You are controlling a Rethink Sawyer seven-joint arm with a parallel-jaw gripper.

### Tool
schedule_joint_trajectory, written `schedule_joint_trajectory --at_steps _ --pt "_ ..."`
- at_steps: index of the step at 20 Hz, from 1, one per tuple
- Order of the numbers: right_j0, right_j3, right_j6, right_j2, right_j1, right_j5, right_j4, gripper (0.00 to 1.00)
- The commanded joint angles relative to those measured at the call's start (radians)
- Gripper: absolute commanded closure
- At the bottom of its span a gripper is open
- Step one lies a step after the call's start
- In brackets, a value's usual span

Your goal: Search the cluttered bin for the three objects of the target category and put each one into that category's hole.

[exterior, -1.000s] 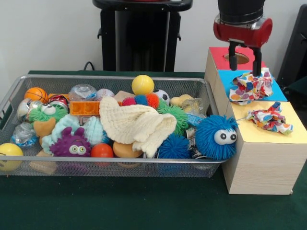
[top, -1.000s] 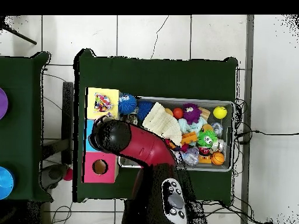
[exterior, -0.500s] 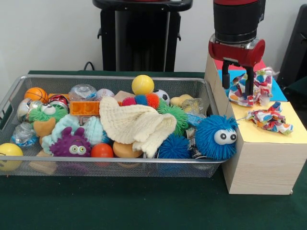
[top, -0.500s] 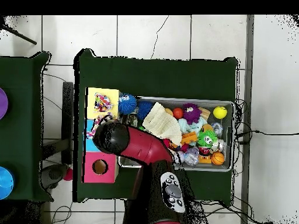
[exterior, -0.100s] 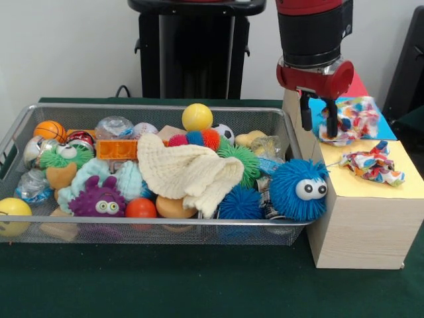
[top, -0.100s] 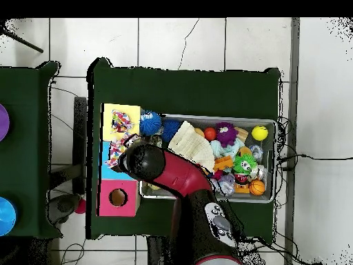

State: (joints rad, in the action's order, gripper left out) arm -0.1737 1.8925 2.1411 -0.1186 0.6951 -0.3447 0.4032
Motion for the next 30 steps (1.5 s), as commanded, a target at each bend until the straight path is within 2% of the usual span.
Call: schedule_joint_trajectory --at_steps 1,20,30 --pt "-0.034 0.082 0.136 -0.108 -0.023 0.077 0.015 1.0" --pt "0.002 0.027 0.127 -0.047 0.0 -0.044 -0.001 1.0" --pt "-0.005 0.049 0.12 -0.057 0.018 -0.04 -0.001 1.0"
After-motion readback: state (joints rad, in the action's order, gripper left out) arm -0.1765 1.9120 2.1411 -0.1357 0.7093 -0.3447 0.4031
